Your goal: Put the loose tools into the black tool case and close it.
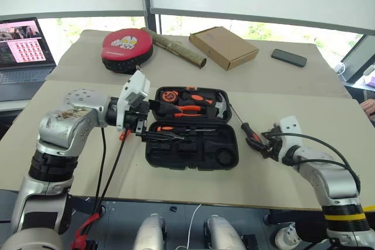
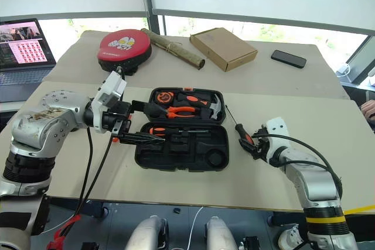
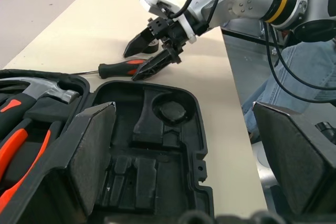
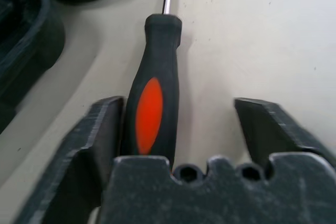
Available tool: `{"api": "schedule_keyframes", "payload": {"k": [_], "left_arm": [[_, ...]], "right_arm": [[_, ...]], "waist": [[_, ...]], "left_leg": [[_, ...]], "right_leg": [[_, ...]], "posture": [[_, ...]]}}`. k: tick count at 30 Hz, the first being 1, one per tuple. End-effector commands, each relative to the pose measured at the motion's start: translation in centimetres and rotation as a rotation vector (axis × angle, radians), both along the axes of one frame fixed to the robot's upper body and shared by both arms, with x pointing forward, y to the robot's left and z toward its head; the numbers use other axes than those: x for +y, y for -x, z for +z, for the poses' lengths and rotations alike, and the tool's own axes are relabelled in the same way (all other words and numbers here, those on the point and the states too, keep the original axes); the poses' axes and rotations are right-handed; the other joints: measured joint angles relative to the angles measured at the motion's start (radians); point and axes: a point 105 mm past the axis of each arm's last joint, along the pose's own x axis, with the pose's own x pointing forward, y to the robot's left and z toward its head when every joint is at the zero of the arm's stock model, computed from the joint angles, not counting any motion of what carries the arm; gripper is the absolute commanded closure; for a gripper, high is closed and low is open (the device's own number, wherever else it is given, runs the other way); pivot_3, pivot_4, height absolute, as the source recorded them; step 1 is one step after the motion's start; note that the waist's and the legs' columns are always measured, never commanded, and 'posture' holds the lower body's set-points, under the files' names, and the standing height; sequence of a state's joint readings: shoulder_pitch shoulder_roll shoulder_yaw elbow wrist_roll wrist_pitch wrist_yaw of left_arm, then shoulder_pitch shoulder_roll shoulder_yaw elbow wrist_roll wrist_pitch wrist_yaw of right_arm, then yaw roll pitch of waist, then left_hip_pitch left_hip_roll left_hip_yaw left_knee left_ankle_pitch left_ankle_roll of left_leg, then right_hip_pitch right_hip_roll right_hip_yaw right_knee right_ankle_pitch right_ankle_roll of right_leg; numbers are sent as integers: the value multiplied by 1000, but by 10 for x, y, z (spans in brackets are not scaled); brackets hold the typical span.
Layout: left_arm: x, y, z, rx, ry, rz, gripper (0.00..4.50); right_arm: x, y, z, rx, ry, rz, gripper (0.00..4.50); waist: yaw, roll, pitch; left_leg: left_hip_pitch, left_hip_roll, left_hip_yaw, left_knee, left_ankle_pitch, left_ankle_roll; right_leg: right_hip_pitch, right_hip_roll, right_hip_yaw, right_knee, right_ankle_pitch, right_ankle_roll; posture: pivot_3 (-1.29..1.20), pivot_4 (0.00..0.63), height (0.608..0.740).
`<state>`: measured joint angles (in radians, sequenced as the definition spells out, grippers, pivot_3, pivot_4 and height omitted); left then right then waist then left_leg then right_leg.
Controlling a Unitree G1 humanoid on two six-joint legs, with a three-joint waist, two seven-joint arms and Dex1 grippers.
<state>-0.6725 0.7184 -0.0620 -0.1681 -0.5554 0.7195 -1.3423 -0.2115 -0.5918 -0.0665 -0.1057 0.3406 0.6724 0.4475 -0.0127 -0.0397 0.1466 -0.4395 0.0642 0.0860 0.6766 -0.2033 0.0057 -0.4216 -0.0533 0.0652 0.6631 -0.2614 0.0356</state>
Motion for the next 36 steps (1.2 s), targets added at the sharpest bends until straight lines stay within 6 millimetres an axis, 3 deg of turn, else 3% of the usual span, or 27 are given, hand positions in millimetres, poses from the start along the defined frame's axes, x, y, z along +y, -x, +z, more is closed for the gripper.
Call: {"api": "schedule_keyframes", "payload": {"k": [1,4,10,13,15,17,20,26,32,36], "left_arm": [[1,0,5,-47,0,-2,0],[6,-5,3,-64,-13,31,0],[14,-3,4,-64,-26,65,0],[24,9,-4,-32,-70,58,0],[29,14,-8,-17,-91,52,0],[35,18,-16,1,-129,53,0],[38,21,-21,9,-149,49,0],[36,18,-20,-3,-126,69,0],[33,15,-19,-32,-122,85,0],[34,13,-18,-41,-120,98,0]], "right_arm": [[-5,-7,9,-68,-18,-62,2354],[-12,-9,29,-116,-153,-163,3441],[-29,-9,57,-168,-173,-187,3440],[2,-6,87,-266,-123,118,3440],[20,0,94,-287,-86,284,3440],[62,24,105,-295,-58,648,3440],[90,32,92,-232,98,910,3440],[113,14,74,-178,190,1003,3440],[107,0,48,-137,352,1042,3440],[99,-11,44,-122,356,985,3440]], "waist": [[0,0,0],[0,0,0],[0,1,1],[-5,2,1],[-11,3,2],[-12,3,2],[-11,3,2],[9,2,3],[12,2,3],[7,2,3]], "left_leg": [[0,0,0,0,0,0],[0,0,0,0,0,0],[0,0,1,0,0,0],[0,0,1,-1,0,0],[0,1,1,-2,0,0],[1,2,1,-2,0,0],[1,3,1,-3,0,0],[0,2,2,0,0,0],[0,2,3,0,0,0],[0,2,3,0,0,0]], "right_leg": [[0,0,0,0,0,0],[0,0,0,0,0,0],[0,0,0,0,0,0],[-1,0,0,0,0,0],[-1,1,1,0,0,0],[-1,2,1,0,0,-1],[-1,3,1,0,0,-1],[-1,2,1,0,0,-1],[-2,1,1,0,0,-1],[-2,2,1,0,0,-1]], "posture": [[0,150,740],[0,150,740],[0,150,740],[0,150,740],[0,150,740],[0,150,740],[0,150,740],[0,150,740],[0,150,740],[0,150,740]]}}
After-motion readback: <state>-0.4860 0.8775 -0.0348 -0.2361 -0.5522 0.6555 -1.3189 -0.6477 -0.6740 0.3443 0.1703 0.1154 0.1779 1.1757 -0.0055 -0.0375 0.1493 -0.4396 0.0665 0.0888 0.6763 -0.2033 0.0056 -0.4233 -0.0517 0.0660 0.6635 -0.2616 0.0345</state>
